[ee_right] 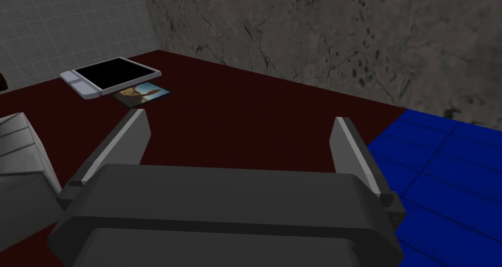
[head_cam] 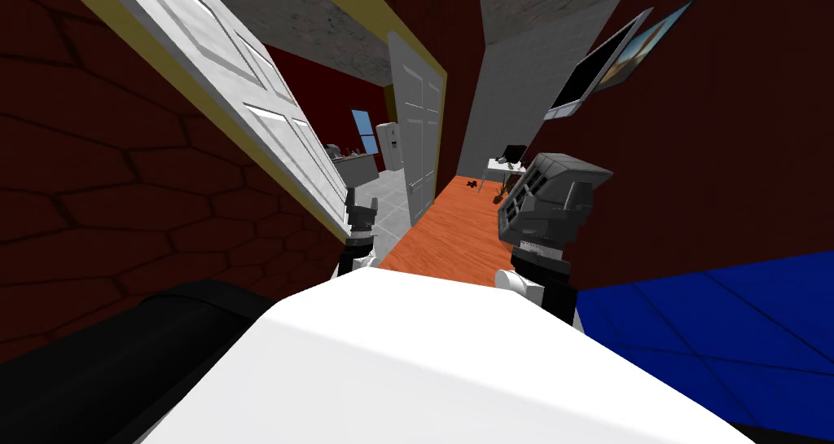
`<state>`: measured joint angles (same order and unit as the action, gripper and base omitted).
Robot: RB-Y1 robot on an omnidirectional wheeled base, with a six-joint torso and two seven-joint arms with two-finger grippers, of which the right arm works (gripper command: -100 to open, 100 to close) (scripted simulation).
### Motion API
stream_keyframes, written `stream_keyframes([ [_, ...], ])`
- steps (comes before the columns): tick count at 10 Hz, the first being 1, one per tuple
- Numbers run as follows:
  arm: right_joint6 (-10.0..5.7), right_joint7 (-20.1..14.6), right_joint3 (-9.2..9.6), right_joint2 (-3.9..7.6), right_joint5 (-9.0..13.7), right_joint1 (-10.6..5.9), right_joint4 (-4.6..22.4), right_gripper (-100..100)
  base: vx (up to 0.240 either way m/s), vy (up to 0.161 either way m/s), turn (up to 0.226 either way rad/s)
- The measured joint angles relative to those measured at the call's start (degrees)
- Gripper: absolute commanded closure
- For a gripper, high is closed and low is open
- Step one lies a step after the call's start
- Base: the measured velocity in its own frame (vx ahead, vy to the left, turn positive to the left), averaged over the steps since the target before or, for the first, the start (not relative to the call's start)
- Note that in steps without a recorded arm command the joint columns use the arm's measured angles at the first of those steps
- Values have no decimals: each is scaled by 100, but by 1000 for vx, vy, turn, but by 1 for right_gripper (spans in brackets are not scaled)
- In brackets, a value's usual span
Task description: Push the door open
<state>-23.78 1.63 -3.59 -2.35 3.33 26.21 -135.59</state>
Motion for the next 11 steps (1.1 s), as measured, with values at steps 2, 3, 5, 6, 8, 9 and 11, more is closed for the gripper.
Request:
stream_keyframes([
  [2, -43, -20, 139, 98, 5, -46, 155, -100, 130, -92, 81],
  [3, -58, -33, 213, 145, 7, -80, 246, -100, 139, -91, 5],
  [5, -90, -18, 412, 198, -22, -164, 438, -100, 155, -49, 5],
  [6, -99, -28, 457, 239, -14, -212, 529, -100, 142, 9, 10],
  [8, -195, -52, 618, 320, -11, -291, 788, -100, 169, 22, 10],
  [9, -199, -91, 669, 395, 17, -355, 903, -100, 152, 10, 10],
  [11, -233, -93, 865, 421, -5, -377, 1043, -100, 94, 2, 7],
])
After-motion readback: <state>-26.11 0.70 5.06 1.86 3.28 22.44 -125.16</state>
